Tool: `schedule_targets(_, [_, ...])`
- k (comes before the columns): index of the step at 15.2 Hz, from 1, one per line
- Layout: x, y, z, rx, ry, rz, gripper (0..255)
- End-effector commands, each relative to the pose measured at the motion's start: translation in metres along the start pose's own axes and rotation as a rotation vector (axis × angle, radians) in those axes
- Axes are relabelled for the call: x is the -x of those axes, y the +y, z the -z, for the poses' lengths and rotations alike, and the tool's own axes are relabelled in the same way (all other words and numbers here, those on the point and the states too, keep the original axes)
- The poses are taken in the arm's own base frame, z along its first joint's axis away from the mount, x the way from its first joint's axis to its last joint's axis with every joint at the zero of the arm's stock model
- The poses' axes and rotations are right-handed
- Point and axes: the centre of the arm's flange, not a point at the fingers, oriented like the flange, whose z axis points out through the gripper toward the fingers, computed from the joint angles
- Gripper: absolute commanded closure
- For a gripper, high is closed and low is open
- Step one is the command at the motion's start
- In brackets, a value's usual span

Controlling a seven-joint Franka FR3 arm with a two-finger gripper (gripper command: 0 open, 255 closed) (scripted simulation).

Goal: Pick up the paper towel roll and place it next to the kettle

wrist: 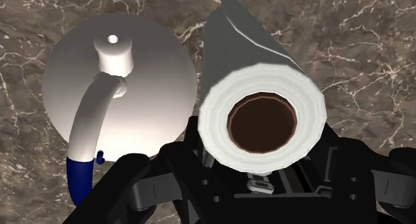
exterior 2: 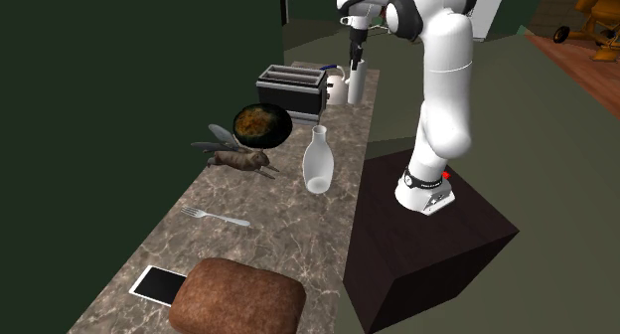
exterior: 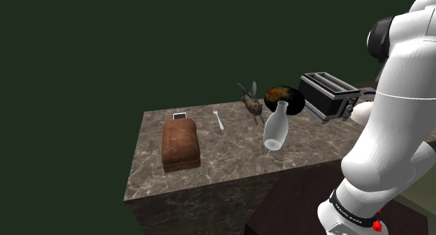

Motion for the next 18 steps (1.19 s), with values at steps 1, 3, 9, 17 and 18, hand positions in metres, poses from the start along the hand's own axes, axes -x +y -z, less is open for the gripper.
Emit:
schedule_targets(1, [0.002, 0.000, -0.011, 0.000, 0.000, 0.000, 255])
schedule_targets(3, [0.003, 0.001, -0.022, 0.000, 0.000, 0.000, 255])
schedule_targets(9, [0.003, 0.002, -0.031, 0.000, 0.000, 0.000, 255])
schedule_targets(17, [0.003, 0.002, -0.031, 0.000, 0.000, 0.000, 0])
schedule_targets(18, [0.003, 0.002, -0.031, 0.000, 0.000, 0.000, 0])
